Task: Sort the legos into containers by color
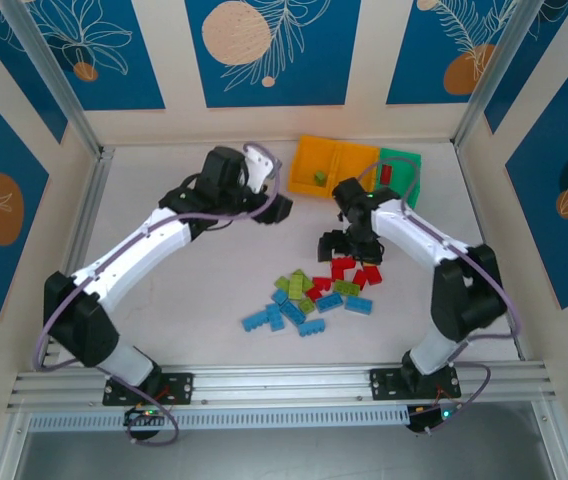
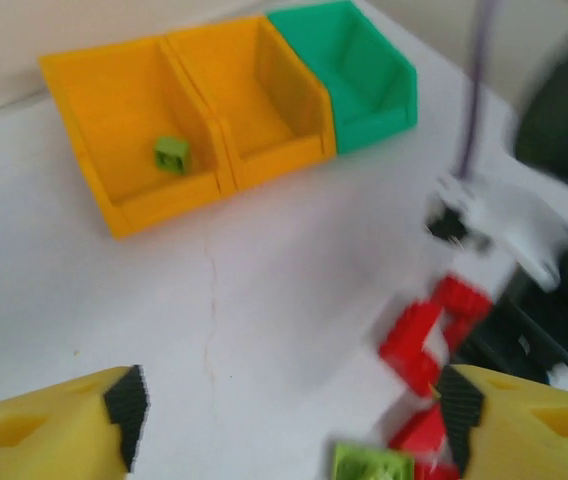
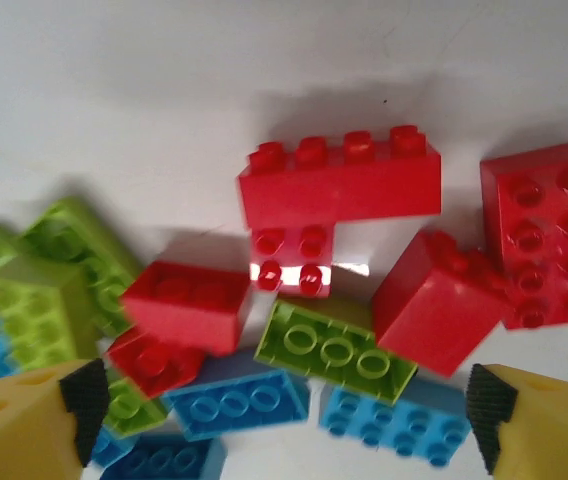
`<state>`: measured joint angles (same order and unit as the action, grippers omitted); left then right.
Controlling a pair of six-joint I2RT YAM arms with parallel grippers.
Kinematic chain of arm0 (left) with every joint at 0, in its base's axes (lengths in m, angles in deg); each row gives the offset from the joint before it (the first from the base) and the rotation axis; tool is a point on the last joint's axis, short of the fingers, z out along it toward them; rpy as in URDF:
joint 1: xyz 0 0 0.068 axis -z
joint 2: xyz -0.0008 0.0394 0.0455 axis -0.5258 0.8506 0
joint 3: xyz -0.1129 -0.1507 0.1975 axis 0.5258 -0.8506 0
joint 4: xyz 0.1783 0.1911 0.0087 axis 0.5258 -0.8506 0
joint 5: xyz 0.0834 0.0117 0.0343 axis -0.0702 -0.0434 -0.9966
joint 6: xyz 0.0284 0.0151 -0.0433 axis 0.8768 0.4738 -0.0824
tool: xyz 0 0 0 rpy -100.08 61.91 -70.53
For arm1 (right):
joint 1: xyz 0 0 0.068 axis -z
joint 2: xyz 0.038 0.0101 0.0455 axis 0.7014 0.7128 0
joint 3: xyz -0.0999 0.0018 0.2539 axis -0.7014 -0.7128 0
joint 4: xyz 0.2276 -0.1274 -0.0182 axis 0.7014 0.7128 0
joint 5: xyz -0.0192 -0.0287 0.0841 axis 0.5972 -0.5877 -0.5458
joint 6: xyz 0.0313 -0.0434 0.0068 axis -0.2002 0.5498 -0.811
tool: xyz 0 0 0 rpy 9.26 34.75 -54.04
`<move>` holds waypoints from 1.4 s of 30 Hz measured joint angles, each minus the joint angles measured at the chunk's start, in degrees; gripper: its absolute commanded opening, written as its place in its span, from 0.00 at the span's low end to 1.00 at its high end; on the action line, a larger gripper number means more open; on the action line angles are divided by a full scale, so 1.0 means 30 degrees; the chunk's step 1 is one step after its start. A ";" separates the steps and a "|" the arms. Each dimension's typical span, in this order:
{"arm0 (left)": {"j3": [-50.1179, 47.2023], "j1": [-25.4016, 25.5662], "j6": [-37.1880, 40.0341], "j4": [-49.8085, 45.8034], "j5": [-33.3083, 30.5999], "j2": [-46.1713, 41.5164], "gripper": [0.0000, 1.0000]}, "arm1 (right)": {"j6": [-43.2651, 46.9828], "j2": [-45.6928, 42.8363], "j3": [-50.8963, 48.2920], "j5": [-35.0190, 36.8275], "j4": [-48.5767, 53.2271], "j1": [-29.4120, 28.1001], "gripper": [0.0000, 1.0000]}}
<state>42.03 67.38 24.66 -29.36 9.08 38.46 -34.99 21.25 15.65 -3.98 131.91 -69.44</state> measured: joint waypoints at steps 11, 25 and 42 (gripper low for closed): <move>-0.3716 0.0044 0.2149 0.0306 0.0954 -0.1333 0.95 | 0.2244 0.4758 0.1450 0.1770 -0.1384 -0.0036 0.79; -0.3716 0.0044 0.2106 0.0736 0.0947 -0.1333 0.96 | 0.1566 0.4000 0.1537 0.1253 -0.1239 0.0466 0.54; -0.3716 0.0335 0.0095 0.1428 0.0430 -0.1319 0.97 | -0.2076 0.8918 1.4710 0.0102 -0.1792 0.9027 0.62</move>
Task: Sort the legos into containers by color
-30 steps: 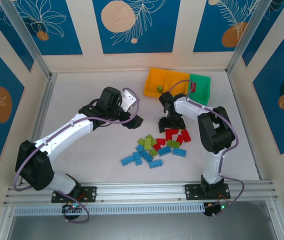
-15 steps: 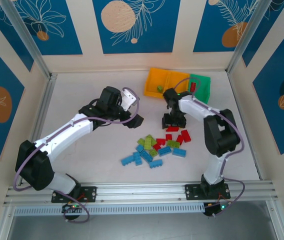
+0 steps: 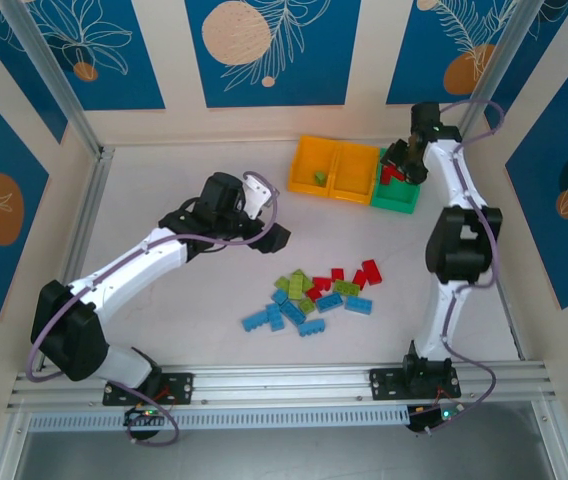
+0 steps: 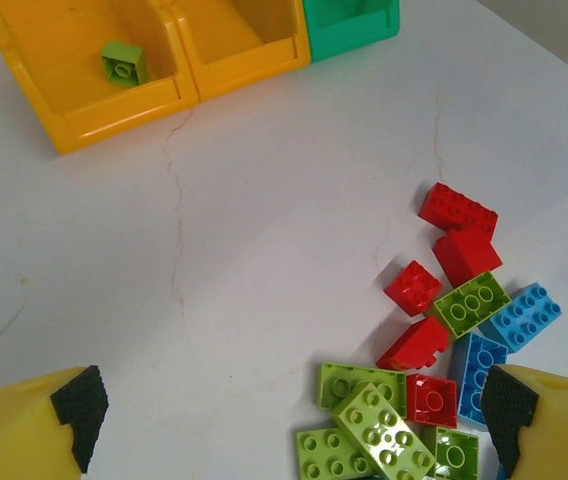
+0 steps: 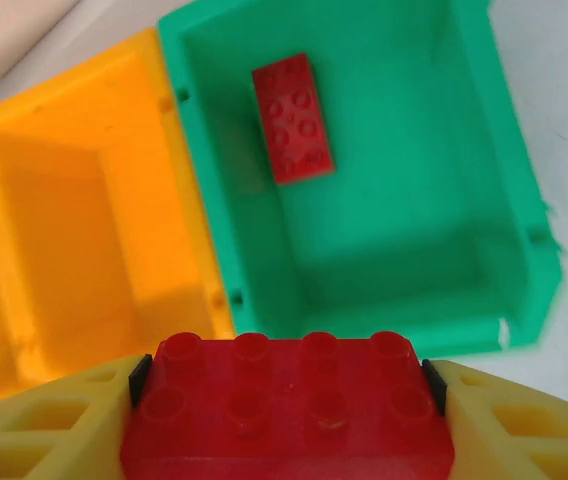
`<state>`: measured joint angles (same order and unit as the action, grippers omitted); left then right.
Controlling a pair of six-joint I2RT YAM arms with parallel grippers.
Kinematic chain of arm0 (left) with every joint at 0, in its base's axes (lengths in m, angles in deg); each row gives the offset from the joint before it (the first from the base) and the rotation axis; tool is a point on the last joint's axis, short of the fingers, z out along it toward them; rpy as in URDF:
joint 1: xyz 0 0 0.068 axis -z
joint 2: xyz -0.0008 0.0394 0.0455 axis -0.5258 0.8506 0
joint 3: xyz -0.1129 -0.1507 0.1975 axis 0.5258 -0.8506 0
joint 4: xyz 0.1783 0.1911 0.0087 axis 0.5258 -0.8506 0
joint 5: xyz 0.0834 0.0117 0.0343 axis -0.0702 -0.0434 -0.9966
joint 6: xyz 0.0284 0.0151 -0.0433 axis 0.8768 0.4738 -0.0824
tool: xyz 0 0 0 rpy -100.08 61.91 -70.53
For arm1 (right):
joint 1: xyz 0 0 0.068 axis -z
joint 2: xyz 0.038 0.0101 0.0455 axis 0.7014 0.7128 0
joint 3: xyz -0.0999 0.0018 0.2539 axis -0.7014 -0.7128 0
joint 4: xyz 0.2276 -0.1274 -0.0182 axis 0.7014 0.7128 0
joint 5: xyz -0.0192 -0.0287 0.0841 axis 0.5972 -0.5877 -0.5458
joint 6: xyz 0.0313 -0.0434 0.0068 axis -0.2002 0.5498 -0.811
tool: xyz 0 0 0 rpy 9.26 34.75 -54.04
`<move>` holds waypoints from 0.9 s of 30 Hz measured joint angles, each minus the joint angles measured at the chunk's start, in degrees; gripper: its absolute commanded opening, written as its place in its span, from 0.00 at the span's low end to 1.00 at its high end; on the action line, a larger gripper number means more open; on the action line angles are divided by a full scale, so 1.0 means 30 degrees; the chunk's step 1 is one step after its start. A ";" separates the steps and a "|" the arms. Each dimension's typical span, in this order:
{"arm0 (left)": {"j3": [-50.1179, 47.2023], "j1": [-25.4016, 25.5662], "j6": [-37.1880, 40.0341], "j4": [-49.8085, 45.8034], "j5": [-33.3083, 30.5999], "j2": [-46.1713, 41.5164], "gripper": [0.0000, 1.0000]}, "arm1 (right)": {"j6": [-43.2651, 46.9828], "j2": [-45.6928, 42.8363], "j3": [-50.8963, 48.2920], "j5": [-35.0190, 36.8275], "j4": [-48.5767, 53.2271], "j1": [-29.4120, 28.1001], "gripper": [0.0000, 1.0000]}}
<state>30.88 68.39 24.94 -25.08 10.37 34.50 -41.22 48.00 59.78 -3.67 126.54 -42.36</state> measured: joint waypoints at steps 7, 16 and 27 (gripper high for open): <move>-0.0044 0.0299 -0.0189 -0.0503 -0.0940 -0.0015 0.97 | -0.0226 0.4386 0.4743 -0.0357 0.2637 0.0073 0.77; -0.1508 0.0874 0.1370 -0.2769 -0.1588 -0.1384 0.95 | 0.0175 0.0415 0.1596 -0.1384 0.3191 0.0073 0.88; -0.4167 0.4962 0.5639 -0.5894 -0.2280 -0.1734 0.93 | 0.0357 -0.7839 -0.5501 -0.3555 0.2565 0.0131 0.91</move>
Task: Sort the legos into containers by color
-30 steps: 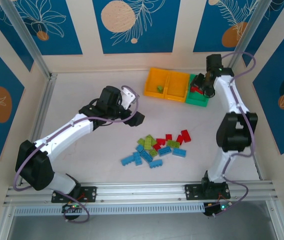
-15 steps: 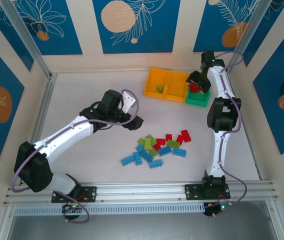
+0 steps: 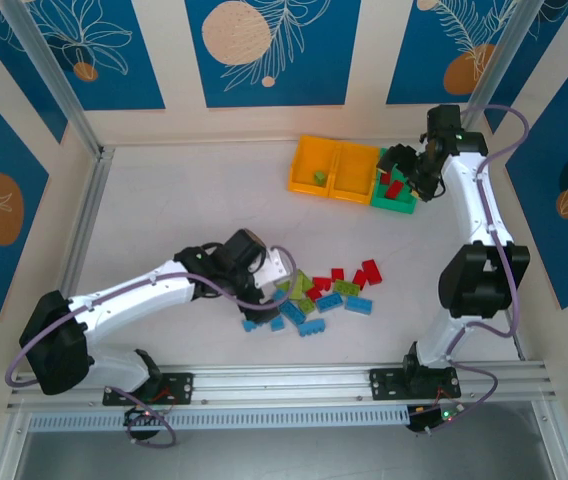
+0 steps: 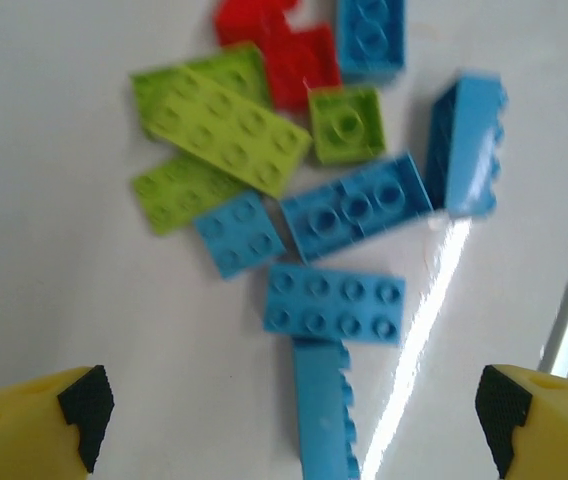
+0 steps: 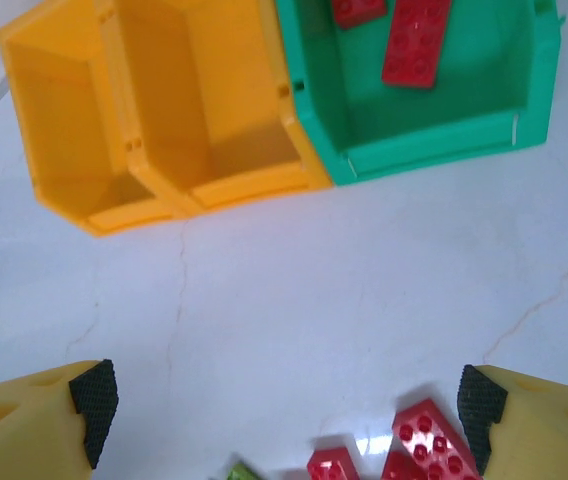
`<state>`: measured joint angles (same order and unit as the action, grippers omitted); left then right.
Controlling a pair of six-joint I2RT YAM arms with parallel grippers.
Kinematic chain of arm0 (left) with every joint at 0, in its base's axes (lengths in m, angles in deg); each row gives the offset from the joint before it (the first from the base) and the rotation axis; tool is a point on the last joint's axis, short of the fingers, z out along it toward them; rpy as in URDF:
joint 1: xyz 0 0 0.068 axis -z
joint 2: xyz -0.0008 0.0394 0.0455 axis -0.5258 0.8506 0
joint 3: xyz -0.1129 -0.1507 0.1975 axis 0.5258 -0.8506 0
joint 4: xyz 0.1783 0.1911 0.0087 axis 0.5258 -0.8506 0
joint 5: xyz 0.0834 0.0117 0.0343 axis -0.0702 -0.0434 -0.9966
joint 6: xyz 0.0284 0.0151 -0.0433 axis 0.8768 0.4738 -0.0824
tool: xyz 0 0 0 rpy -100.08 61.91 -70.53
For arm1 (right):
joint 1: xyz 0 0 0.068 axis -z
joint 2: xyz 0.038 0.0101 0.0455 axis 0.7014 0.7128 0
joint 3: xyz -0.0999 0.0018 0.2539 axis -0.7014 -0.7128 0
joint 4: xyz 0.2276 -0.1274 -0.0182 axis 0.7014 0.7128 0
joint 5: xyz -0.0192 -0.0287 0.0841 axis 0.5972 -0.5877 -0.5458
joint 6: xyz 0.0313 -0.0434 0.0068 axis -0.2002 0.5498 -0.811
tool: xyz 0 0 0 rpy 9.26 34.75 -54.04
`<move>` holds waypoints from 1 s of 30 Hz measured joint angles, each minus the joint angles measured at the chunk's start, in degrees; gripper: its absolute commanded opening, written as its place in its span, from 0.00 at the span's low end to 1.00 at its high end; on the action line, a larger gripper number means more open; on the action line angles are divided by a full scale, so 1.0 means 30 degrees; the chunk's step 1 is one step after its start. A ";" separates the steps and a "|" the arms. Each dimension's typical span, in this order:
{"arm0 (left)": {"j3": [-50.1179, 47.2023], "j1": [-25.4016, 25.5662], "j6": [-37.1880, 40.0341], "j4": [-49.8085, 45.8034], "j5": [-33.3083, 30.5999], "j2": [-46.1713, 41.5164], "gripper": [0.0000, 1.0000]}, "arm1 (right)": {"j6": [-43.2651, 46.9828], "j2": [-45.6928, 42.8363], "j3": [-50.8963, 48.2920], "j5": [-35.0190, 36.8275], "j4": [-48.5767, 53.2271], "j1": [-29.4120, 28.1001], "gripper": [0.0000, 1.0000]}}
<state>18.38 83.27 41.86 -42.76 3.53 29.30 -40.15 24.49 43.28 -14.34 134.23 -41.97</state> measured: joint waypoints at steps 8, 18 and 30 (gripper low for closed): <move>-0.0124 0.0277 0.1508 -0.1989 -0.0204 0.2849 0.78 | 0.0299 -0.0386 -0.1596 -0.0474 0.0102 -0.0248 0.91; -0.0138 0.0291 0.1290 -0.1770 -0.1479 0.5763 0.38 | 0.0583 -0.0393 -0.1596 -0.0670 0.0087 -0.0357 0.91; 0.1020 0.0306 0.1173 -0.1836 -0.1974 0.5785 0.09 | 0.0707 -0.1180 -0.2120 -0.0758 0.0576 -0.0896 0.90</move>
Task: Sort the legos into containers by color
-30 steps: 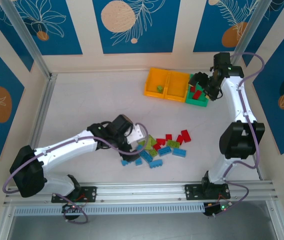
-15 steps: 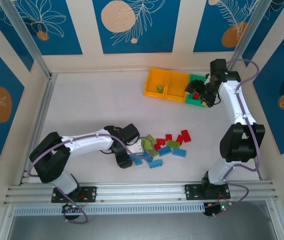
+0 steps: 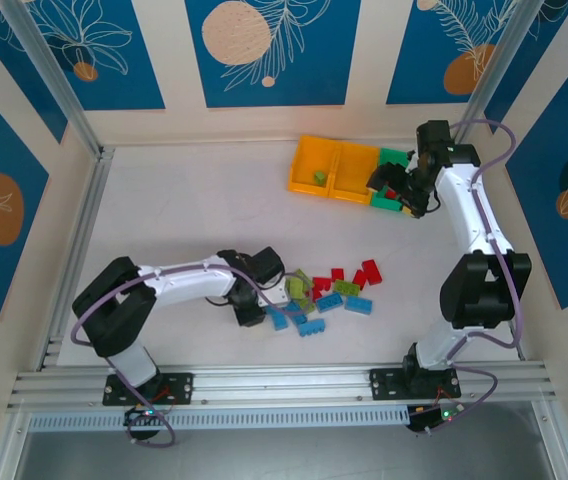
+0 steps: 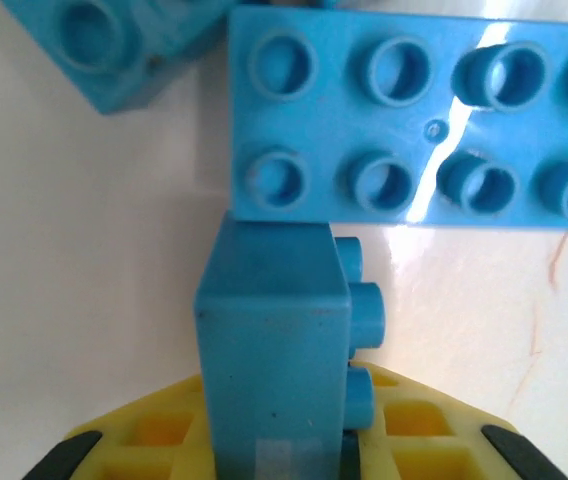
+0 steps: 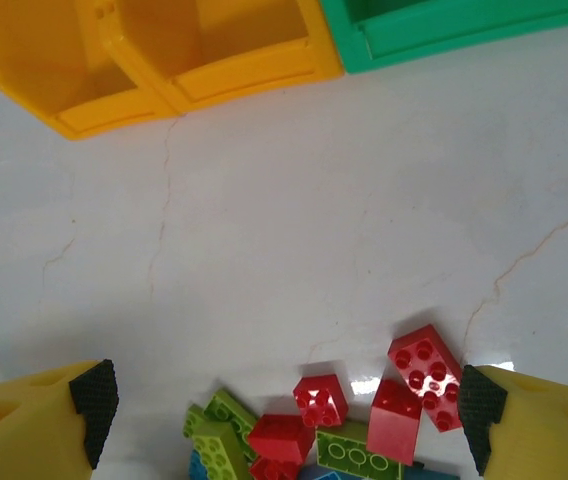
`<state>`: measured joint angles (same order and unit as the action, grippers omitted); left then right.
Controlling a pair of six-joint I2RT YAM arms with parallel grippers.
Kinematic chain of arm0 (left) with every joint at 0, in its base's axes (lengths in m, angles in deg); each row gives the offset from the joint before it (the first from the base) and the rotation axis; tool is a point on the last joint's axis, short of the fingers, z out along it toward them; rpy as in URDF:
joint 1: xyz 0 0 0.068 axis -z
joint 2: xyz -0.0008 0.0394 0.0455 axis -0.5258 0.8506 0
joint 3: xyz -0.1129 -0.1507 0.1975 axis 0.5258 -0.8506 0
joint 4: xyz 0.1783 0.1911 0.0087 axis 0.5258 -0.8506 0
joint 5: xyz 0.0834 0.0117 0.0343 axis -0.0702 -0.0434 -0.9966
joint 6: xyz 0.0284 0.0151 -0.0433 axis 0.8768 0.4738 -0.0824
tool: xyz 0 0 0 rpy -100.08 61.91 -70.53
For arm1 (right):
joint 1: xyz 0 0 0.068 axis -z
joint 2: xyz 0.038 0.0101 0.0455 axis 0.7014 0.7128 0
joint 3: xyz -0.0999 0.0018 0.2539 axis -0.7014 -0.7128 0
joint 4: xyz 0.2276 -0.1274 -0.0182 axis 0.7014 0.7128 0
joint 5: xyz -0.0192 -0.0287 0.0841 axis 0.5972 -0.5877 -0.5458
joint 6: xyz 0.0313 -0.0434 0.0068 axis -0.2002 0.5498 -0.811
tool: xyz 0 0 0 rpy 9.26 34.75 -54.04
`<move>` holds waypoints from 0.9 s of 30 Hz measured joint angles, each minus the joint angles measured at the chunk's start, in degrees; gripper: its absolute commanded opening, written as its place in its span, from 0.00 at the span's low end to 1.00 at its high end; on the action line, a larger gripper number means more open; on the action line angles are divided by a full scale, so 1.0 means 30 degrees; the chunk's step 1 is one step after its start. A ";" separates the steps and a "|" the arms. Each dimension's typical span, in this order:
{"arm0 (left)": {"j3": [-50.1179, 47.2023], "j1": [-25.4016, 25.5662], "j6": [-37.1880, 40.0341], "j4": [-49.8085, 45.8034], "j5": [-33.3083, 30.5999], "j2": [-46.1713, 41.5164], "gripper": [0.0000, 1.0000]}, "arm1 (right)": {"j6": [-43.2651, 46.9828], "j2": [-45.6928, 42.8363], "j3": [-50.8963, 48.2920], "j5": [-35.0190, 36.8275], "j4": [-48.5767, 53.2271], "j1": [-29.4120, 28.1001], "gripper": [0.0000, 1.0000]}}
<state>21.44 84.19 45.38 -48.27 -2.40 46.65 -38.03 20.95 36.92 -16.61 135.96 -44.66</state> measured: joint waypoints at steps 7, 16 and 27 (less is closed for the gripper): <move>0.6958 -0.0321 -0.1530 0.1843 0.0175 0.0903 0.03 | -0.0903 -0.1727 -0.0918 -0.0364 -0.0313 -0.0226 0.90; 2.0312 -0.0925 -0.4044 0.3701 0.0153 1.1322 0.00 | -0.2878 -0.2958 -0.2288 0.0015 -0.1617 -0.0087 0.90; 2.9288 -0.2382 -0.8546 0.4772 -0.0058 1.8688 0.12 | -0.3665 -0.5523 -0.5049 0.0168 -0.1676 0.0204 0.90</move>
<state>109.31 77.04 19.74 -33.95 -2.57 102.72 -49.03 4.38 21.77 -16.11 130.93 -44.05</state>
